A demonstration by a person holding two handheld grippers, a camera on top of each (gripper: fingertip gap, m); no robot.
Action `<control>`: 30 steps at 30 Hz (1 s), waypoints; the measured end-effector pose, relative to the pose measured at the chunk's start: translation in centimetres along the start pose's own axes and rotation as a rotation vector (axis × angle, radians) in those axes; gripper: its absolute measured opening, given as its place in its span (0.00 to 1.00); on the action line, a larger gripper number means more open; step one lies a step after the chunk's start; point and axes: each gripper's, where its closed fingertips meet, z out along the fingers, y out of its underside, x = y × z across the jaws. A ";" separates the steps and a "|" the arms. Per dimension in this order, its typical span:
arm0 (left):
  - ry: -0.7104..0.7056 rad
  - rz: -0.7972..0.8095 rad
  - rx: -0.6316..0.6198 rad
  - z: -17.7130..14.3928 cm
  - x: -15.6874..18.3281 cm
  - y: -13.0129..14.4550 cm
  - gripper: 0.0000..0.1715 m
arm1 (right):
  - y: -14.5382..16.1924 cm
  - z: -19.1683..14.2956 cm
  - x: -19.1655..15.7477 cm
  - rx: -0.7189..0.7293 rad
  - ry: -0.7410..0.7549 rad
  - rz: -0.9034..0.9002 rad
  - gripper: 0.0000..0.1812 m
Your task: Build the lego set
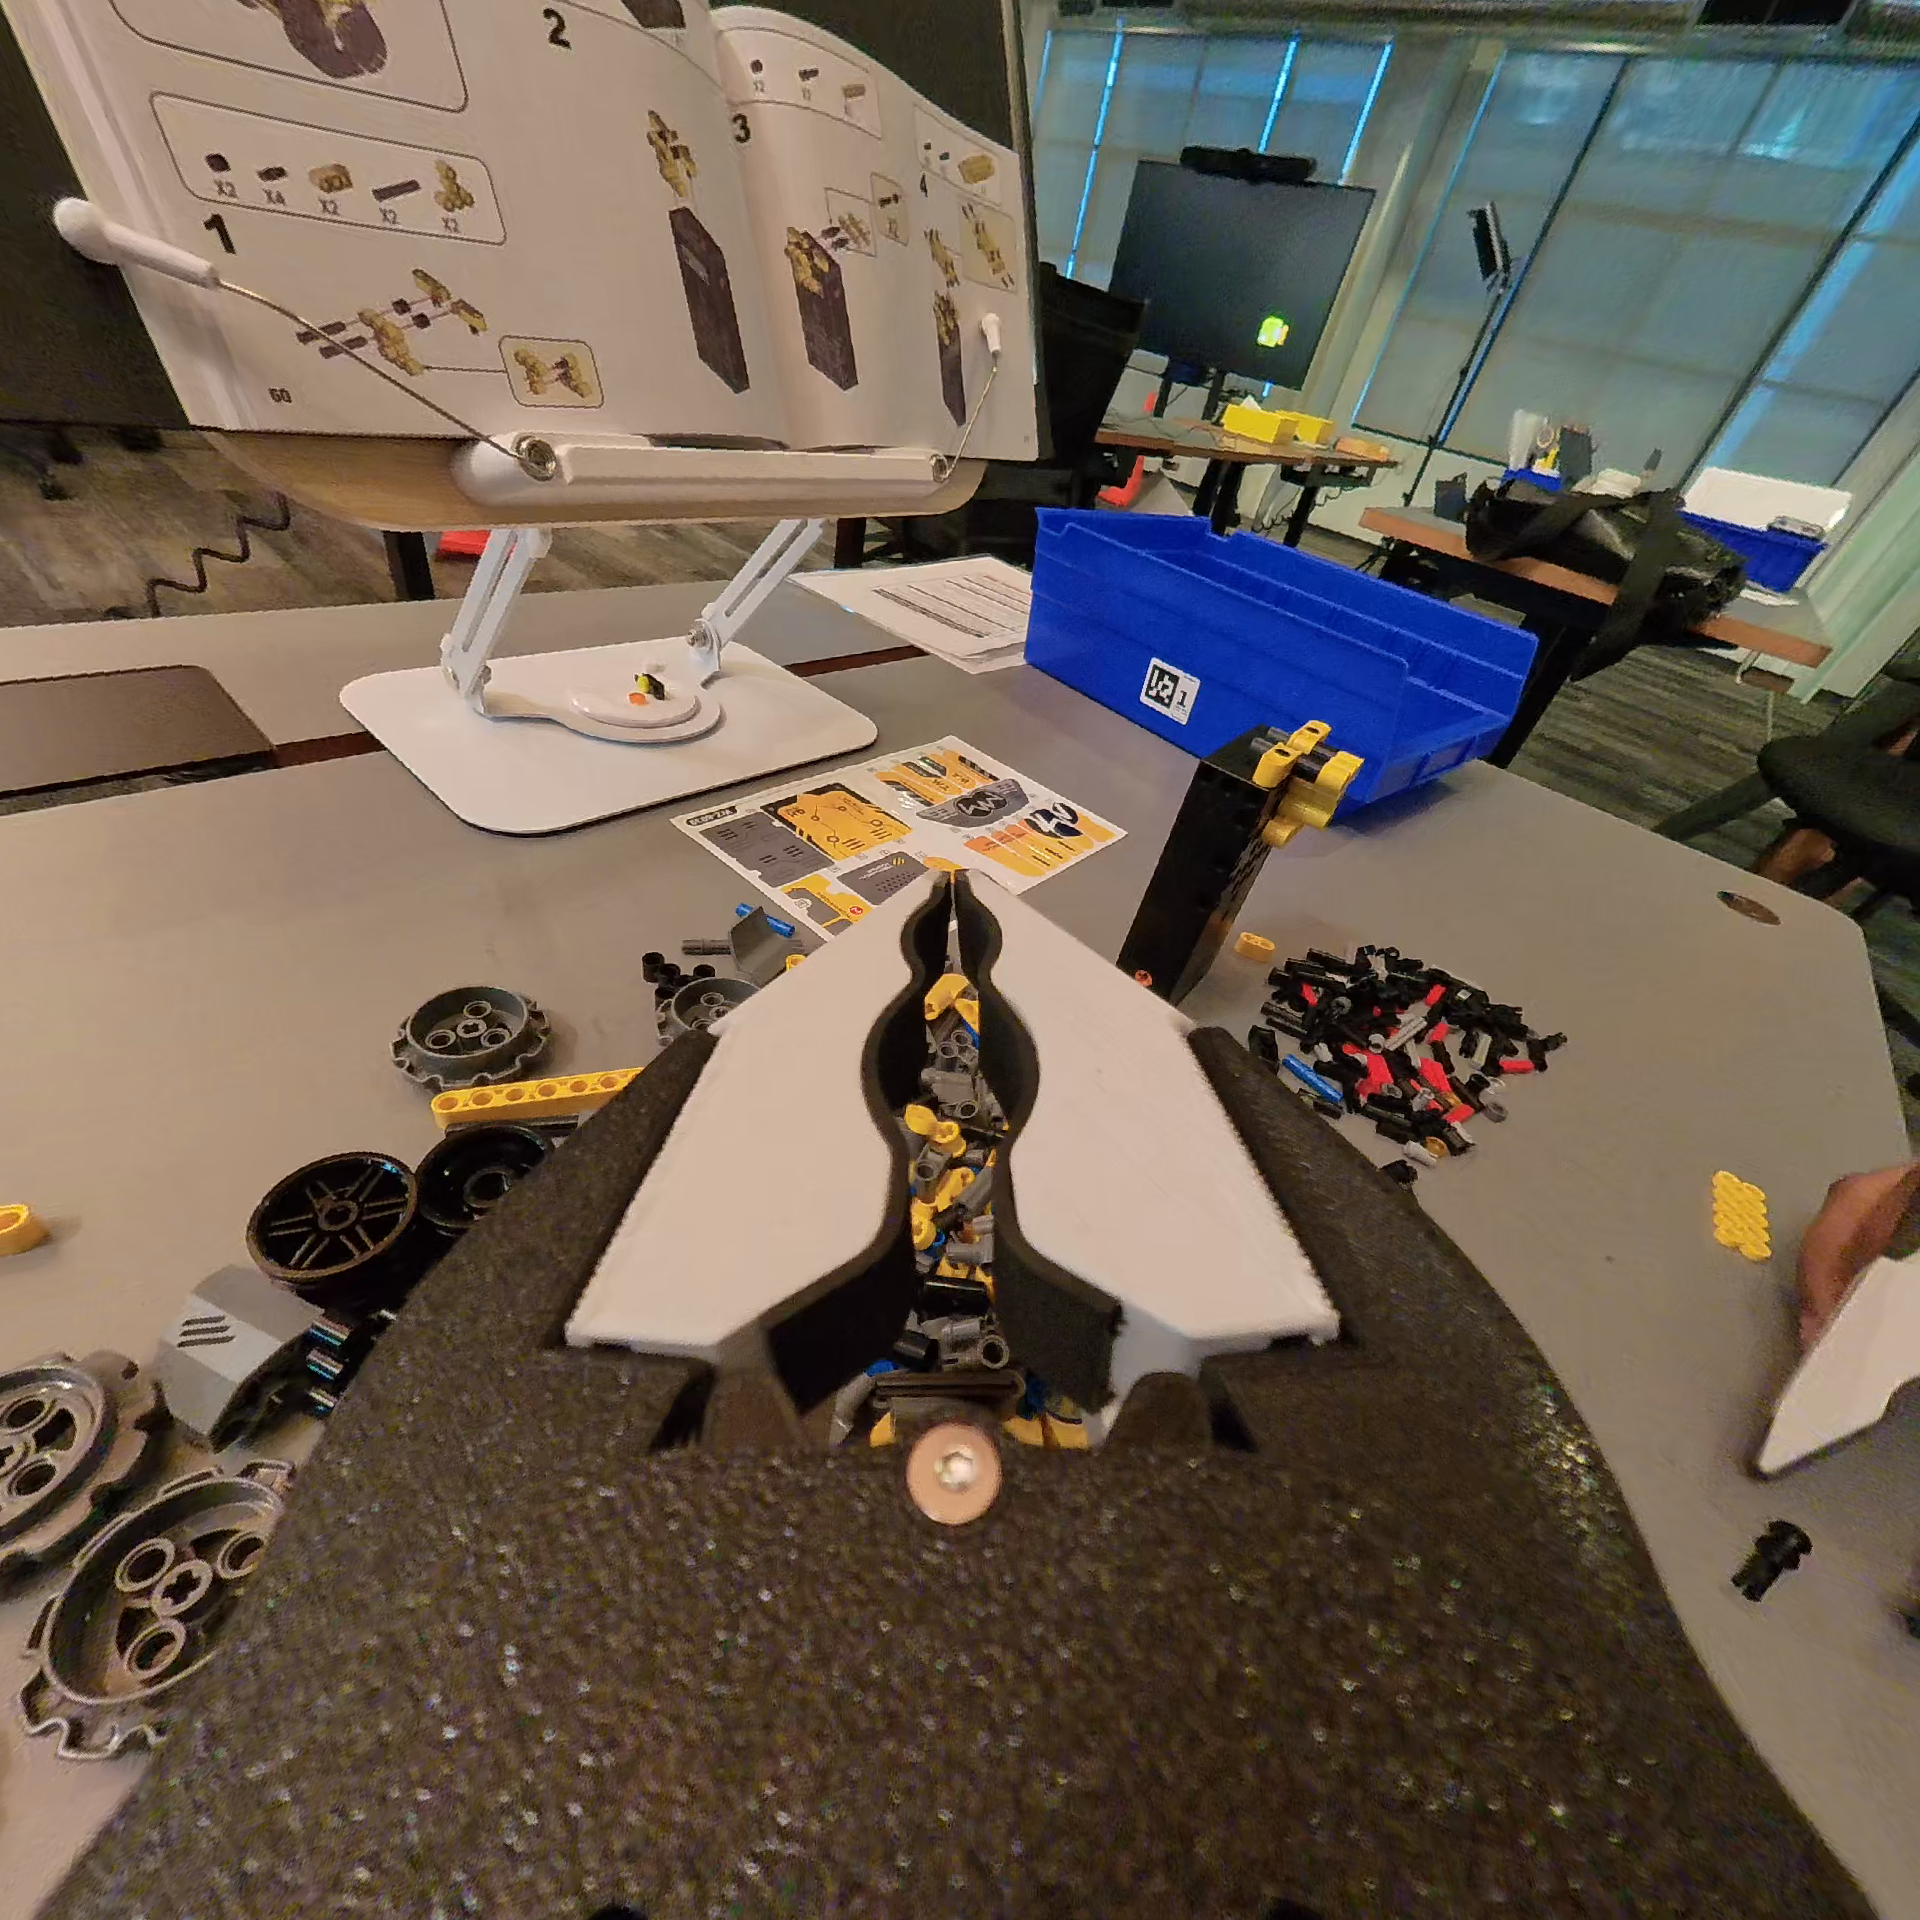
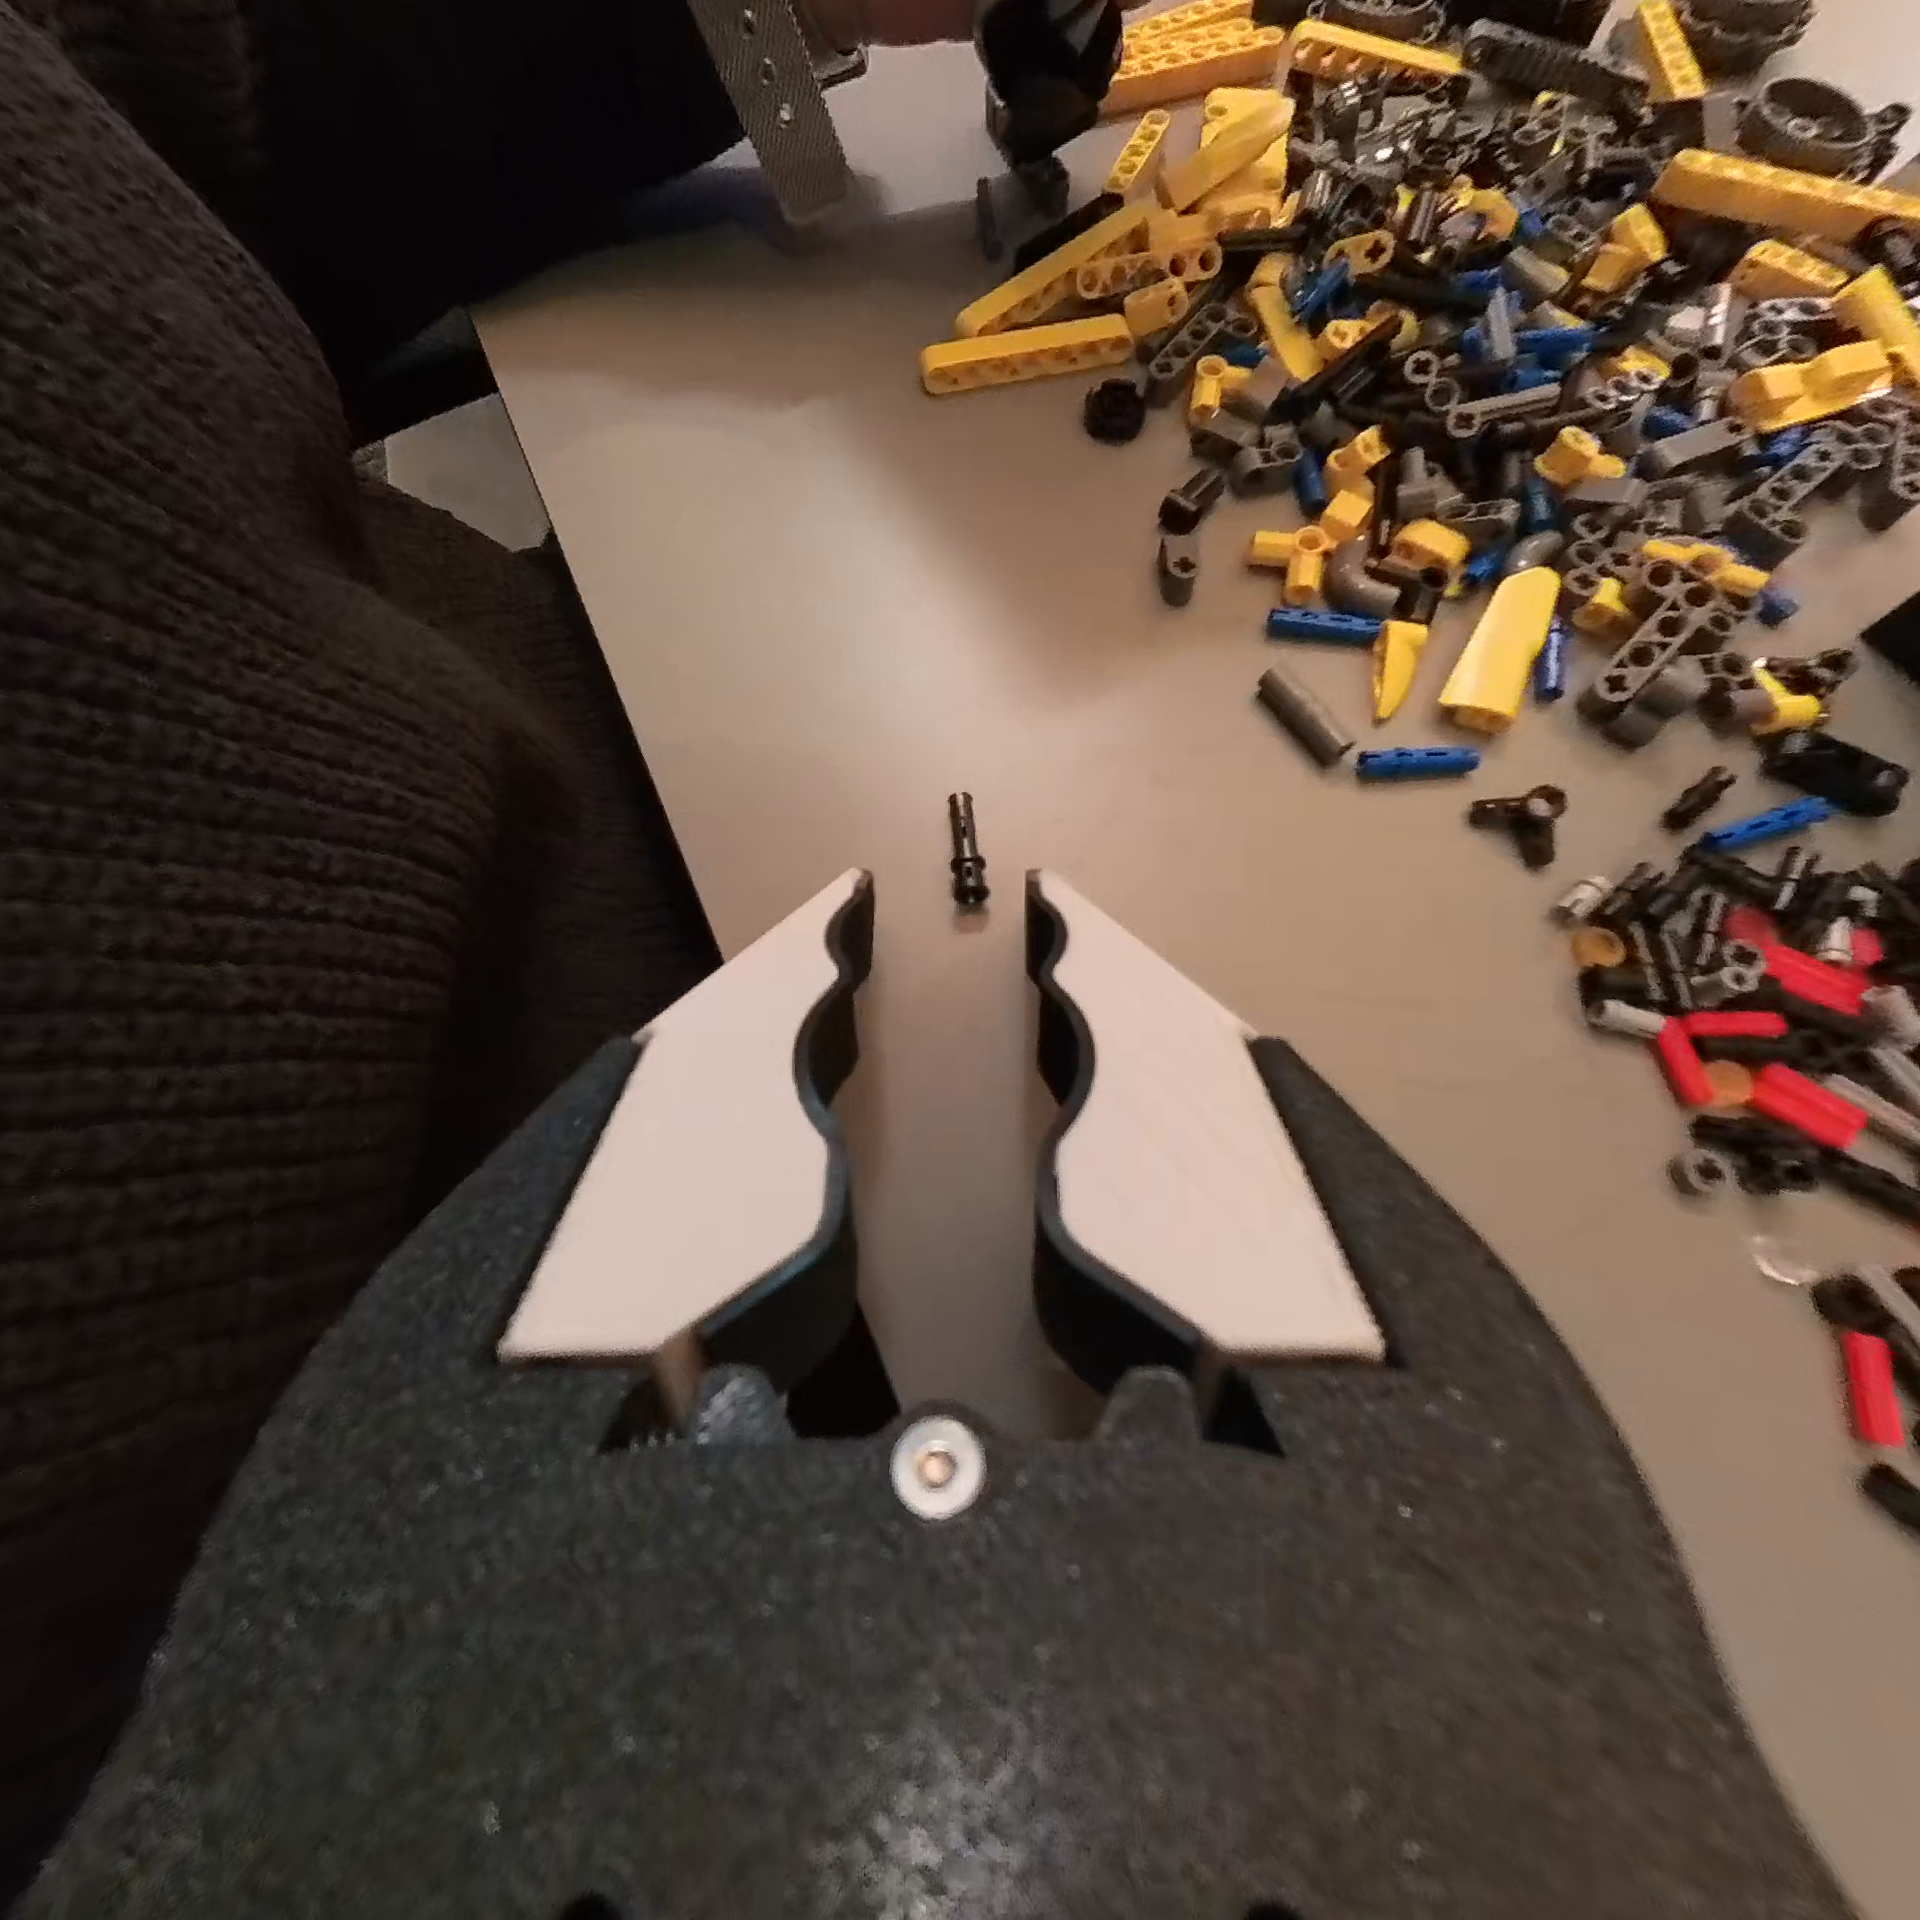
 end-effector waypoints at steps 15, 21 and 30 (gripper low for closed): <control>-0.034 -0.006 0.038 -0.7 -0.9 -0.9 0.00 | 0.5 0.6 -1.7 -0.058 -0.060 -0.032 0.15; -0.029 -0.002 0.032 -0.7 -0.8 -0.7 0.00 | -0.1 0.6 -1.9 -0.033 -0.085 -0.027 0.15; -0.027 0.021 0.024 -0.7 -0.3 -0.5 0.00 | -3.4 -1.3 4.5 0.140 0.102 0.113 0.15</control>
